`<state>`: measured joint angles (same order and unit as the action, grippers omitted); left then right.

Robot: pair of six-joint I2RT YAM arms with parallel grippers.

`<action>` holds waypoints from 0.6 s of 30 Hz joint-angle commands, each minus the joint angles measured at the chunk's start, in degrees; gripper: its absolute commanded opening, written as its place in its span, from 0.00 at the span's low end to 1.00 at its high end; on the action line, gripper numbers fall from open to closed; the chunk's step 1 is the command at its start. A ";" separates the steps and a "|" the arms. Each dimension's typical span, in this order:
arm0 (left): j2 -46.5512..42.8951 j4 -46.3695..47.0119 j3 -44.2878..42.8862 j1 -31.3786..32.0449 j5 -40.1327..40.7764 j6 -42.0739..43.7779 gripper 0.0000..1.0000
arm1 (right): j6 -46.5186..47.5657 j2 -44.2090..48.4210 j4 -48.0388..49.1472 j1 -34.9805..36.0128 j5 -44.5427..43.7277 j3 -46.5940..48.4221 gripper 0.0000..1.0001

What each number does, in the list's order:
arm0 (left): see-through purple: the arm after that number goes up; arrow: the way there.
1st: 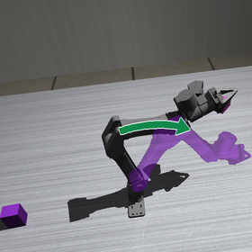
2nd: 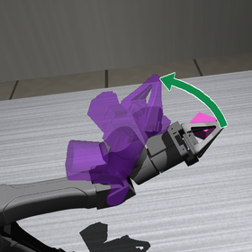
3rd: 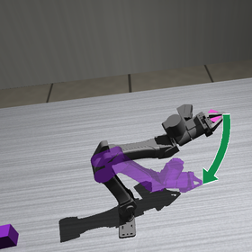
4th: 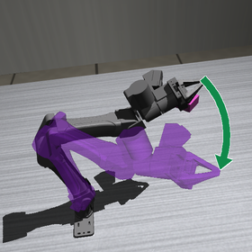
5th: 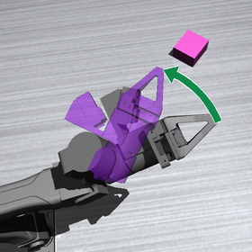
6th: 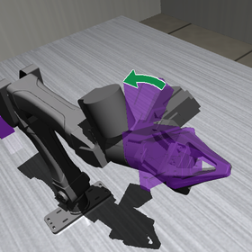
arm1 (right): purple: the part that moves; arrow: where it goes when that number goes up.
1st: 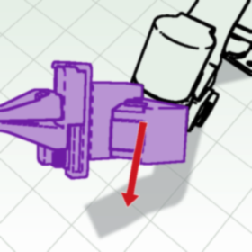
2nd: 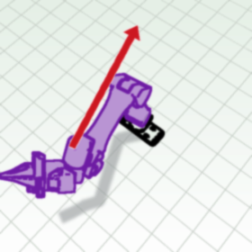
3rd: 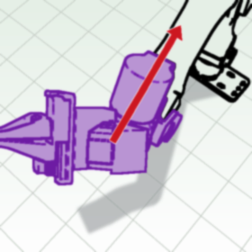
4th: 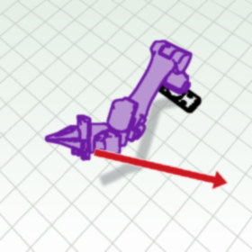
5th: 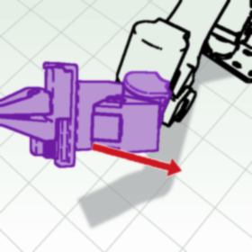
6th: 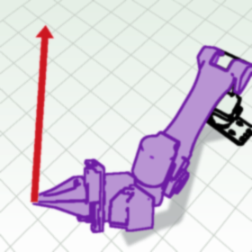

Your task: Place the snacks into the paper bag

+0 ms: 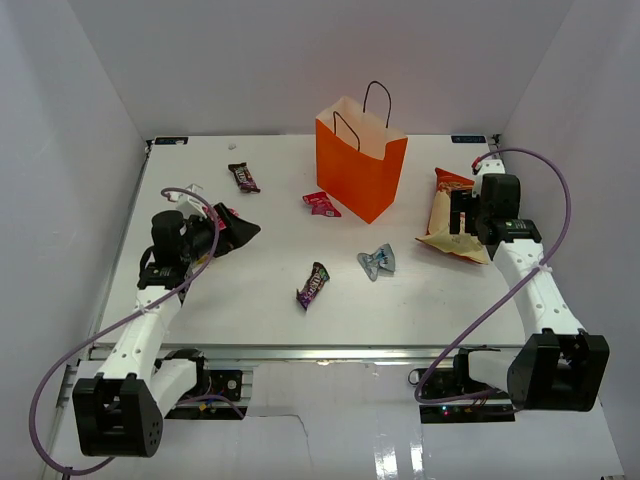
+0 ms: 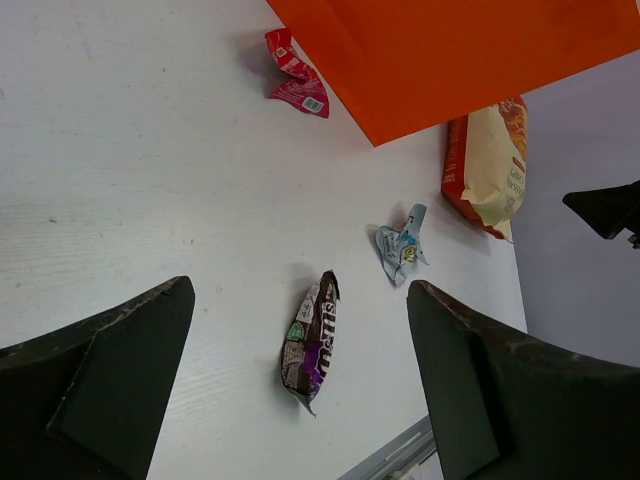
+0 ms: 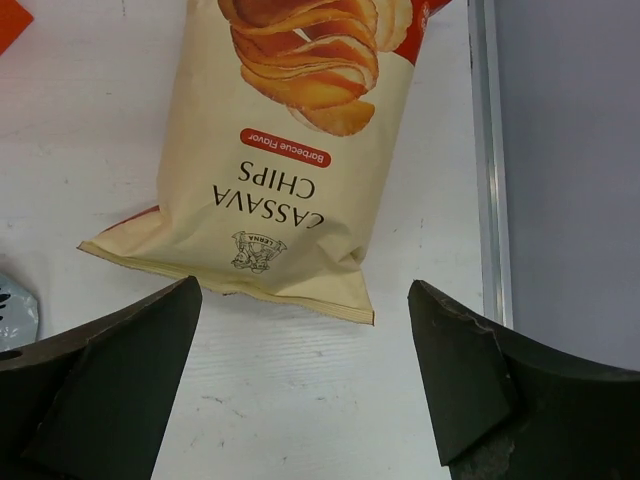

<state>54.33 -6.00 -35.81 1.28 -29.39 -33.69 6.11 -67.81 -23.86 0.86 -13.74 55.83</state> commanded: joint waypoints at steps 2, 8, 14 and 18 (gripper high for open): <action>2.97 3.80 -3.38 1.36 -2.08 -0.06 0.98 | -0.06 -0.92 1.44 -0.16 1.78 4.02 0.90; 8.68 7.67 -4.97 6.44 -0.41 -0.76 0.98 | 18.28 -1.62 -2.06 0.01 15.64 6.38 0.90; 14.30 9.16 -8.30 9.97 1.17 -0.41 0.98 | 21.93 -6.36 -9.80 -2.86 18.46 11.40 0.90; 14.93 9.78 -7.87 11.11 1.70 -0.58 0.98 | 14.91 -13.11 -10.68 -12.09 33.37 17.96 0.90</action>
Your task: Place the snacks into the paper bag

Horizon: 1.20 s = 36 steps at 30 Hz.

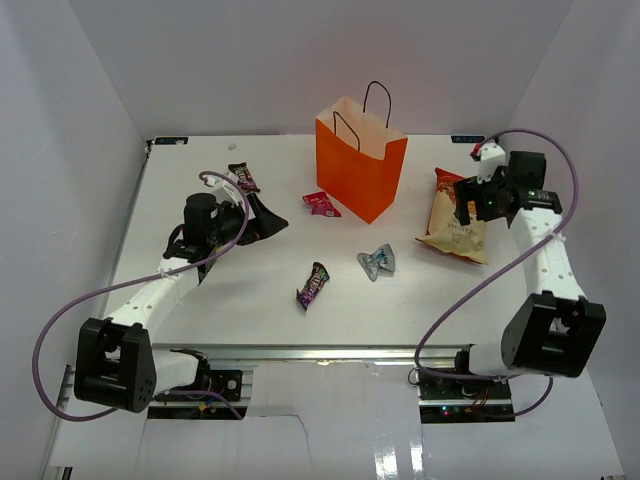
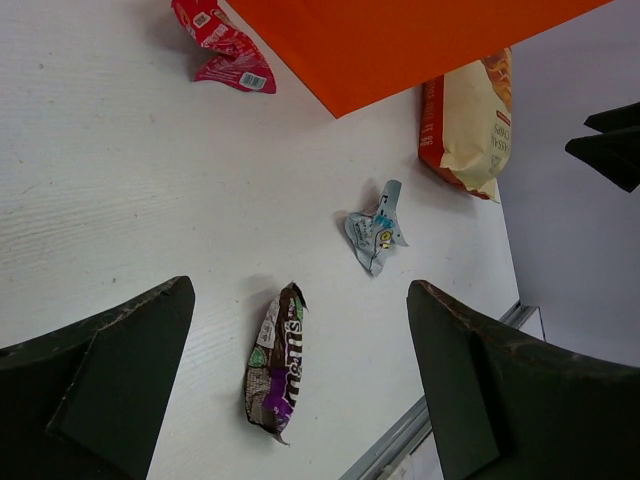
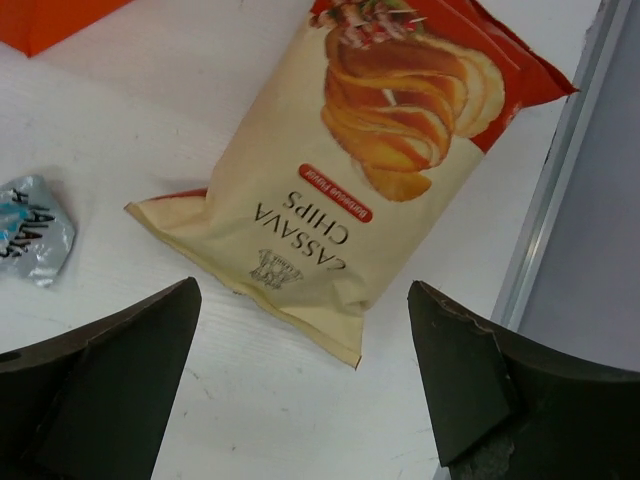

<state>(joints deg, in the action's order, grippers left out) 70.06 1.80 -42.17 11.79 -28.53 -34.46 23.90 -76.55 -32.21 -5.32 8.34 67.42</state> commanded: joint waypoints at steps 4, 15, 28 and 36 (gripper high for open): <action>-2.99 2.42 1.30 1.22 1.37 -0.78 0.98 | -6.05 -13.61 -5.32 -10.85 18.64 13.52 0.90; -11.69 -0.13 7.19 1.39 3.22 -1.84 0.98 | -15.54 -28.73 7.42 -11.82 15.57 23.80 0.91; -11.09 -1.10 7.20 2.00 4.28 -2.63 0.98 | -23.46 -36.82 10.58 -11.82 2.47 23.81 0.96; -10.56 -1.10 6.93 2.80 5.07 -2.81 0.98 | -25.92 -35.78 10.76 -11.82 9.58 17.05 0.87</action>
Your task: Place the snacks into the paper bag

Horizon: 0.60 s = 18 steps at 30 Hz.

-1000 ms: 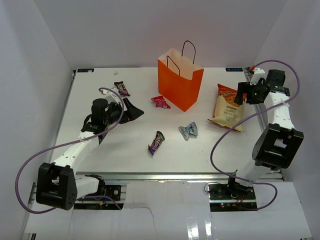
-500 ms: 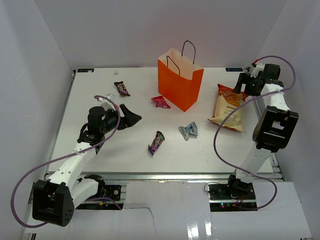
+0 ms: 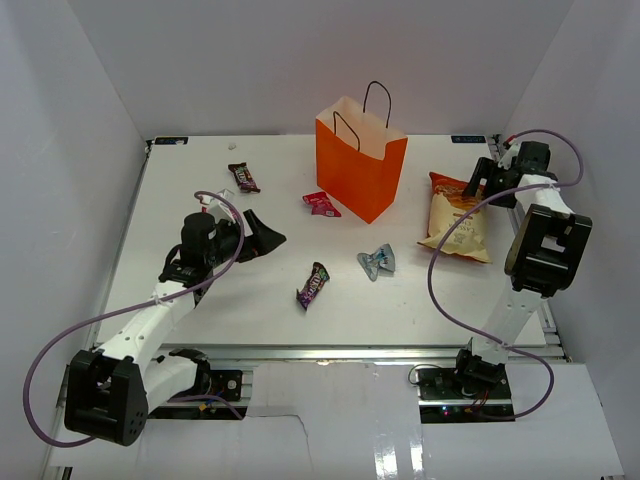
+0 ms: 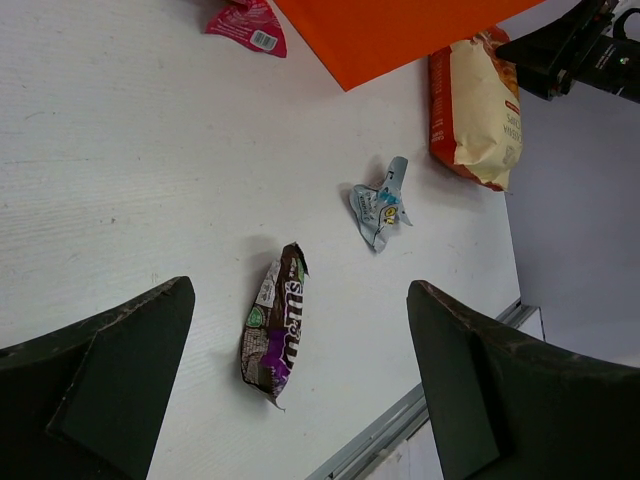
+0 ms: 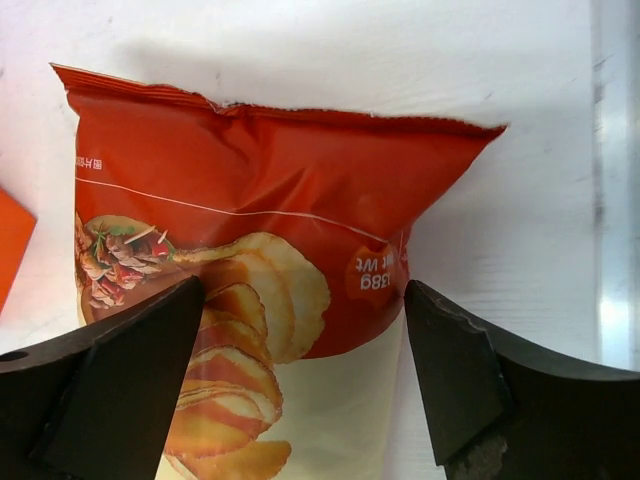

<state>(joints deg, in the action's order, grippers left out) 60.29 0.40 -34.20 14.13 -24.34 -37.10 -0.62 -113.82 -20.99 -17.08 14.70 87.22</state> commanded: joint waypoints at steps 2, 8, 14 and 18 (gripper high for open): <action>-0.88 0.30 -1.14 0.63 0.87 -0.16 0.98 | -2.01 2.46 -0.28 -0.06 5.95 -5.91 0.82; 0.00 0.65 -1.31 0.99 0.61 -0.16 0.98 | -4.65 11.05 2.00 -0.14 10.26 -15.75 0.77; 1.49 1.70 -1.66 1.60 0.26 -0.16 0.98 | -5.79 19.49 1.57 0.03 13.77 -23.66 0.77; 2.37 2.32 -2.10 2.04 -0.18 -0.16 0.98 | -4.48 23.29 0.08 0.03 15.88 -25.96 0.81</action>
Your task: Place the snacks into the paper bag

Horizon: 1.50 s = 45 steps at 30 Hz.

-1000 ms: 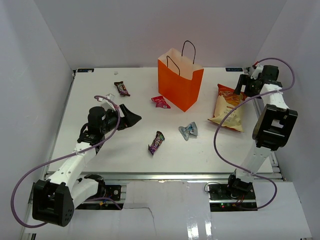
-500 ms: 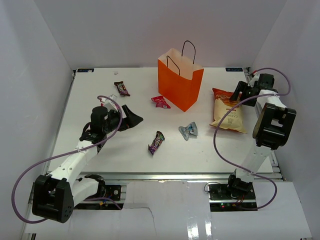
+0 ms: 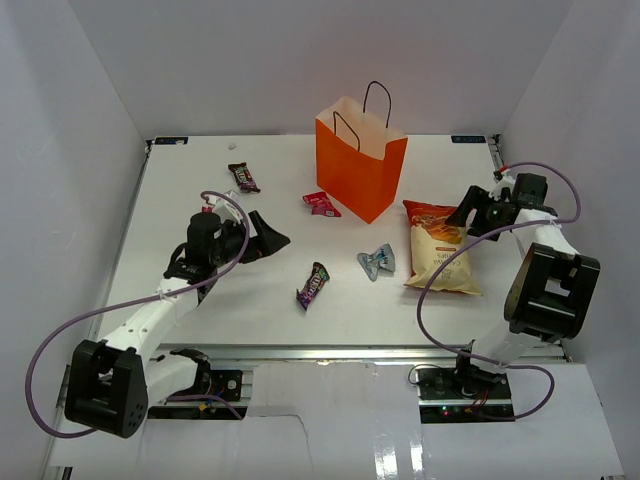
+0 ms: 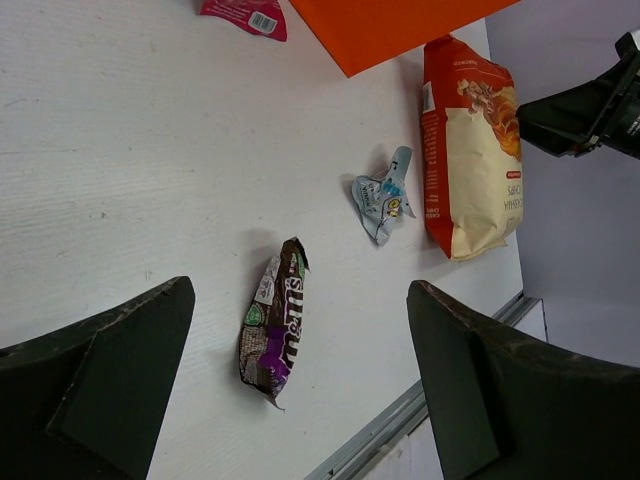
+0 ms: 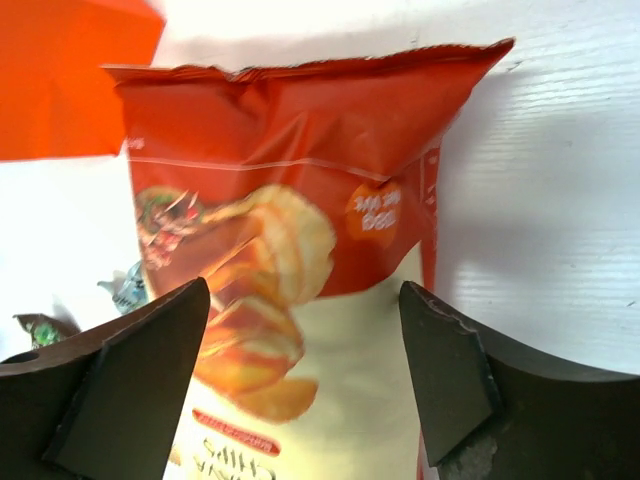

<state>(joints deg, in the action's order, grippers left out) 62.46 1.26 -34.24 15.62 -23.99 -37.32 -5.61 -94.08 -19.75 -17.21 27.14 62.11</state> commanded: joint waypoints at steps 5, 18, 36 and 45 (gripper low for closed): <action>1.00 2.52 -2.15 1.34 -0.89 -0.38 0.98 | 4.28 3.92 -1.35 -0.19 0.99 1.08 0.94; -0.58 2.61 -0.66 3.19 0.08 -1.35 0.98 | 10.53 -13.84 -5.56 -0.45 8.11 17.87 0.90; 2.85 2.44 -3.29 5.92 1.13 -1.44 0.98 | 8.42 -17.36 -4.77 -0.45 11.09 14.01 0.69; 2.06 2.35 -2.85 6.71 1.93 -1.70 0.98 | 9.74 -12.89 -2.67 -0.45 14.17 14.01 0.35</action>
<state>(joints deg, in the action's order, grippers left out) 65.78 3.09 -35.42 21.89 -22.85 -38.89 3.29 -110.50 -23.86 -17.34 39.16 76.34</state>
